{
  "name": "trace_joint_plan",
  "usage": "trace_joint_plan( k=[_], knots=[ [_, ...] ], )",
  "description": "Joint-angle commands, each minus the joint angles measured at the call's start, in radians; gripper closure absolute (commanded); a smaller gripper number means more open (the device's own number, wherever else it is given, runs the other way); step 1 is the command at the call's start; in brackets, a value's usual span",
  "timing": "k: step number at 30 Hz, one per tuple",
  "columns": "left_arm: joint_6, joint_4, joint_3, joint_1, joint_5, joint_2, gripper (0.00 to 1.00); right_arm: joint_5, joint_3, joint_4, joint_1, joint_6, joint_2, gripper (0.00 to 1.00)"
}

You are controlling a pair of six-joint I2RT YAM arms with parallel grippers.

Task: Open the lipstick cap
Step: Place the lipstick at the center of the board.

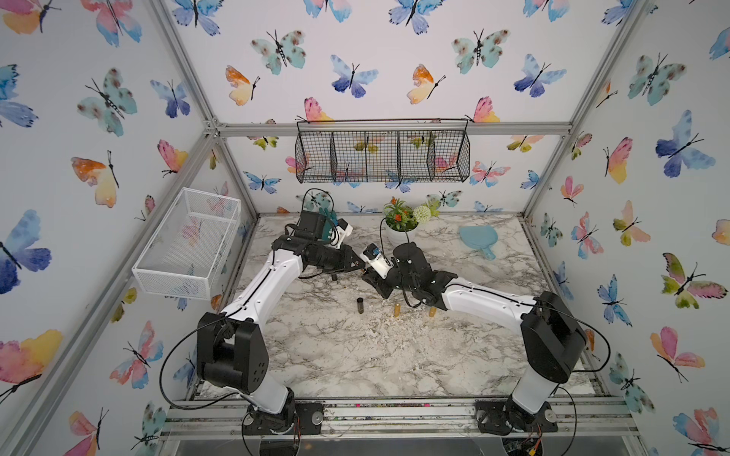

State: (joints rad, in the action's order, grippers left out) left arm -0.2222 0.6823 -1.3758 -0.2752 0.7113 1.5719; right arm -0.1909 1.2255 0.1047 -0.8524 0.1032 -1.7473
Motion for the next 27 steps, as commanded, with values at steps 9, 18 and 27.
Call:
trace_joint_plan(
  k=[9, 18, 27],
  knots=[
    [-0.006, 0.003, -0.062, 0.014, -0.046, -0.012, 0.84, 0.129, 0.039, -0.048, -0.005, -0.009, 0.032, 0.41],
    [0.001, -0.075, -0.076, -0.02, -0.432, -0.019, 0.83, 0.219, 0.016, -0.121, -0.005, 0.001, 0.12, 0.33],
    [-0.011, -0.282, 0.056, -0.076, -0.58, 0.062, 0.83, 0.223, 0.008, -0.141, -0.005, -0.014, 0.208, 0.13]
  ],
)
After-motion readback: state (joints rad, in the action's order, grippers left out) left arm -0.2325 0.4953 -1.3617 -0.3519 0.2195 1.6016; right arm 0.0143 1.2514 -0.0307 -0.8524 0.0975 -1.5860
